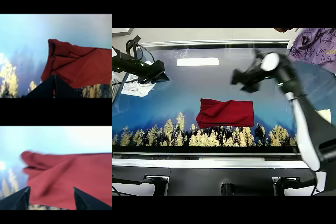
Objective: Fold the clothes and pants, and hang the long-sleeved shirts on hangers.
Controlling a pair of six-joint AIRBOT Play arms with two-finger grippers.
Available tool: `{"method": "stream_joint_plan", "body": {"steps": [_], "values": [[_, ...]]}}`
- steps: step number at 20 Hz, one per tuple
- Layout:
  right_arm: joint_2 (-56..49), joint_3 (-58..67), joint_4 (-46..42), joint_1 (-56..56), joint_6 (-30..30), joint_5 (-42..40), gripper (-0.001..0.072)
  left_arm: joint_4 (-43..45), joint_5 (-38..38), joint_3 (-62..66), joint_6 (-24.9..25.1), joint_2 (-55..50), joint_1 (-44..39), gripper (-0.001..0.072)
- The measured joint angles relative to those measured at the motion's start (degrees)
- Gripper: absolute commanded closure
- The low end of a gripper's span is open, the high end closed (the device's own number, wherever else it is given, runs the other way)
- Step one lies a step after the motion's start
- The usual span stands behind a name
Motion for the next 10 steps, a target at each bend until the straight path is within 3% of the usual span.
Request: {"method": "stream_joint_plan", "body": {"steps": [5, 10], "values": [[0.9, -11.2, 10.8, -17.7, -15.8, 4.6, 0.0106, 0.0, 0.0, 0.0, 0.4, 0.0, 0.5, 0.0690], [-1.5, -27.1, 22.1, -23.4, -30.1, 2.4, 0.0125, 0.0, 0.0, 0.0, 0.5, 0.0, 0.6, 0.0690]]}}
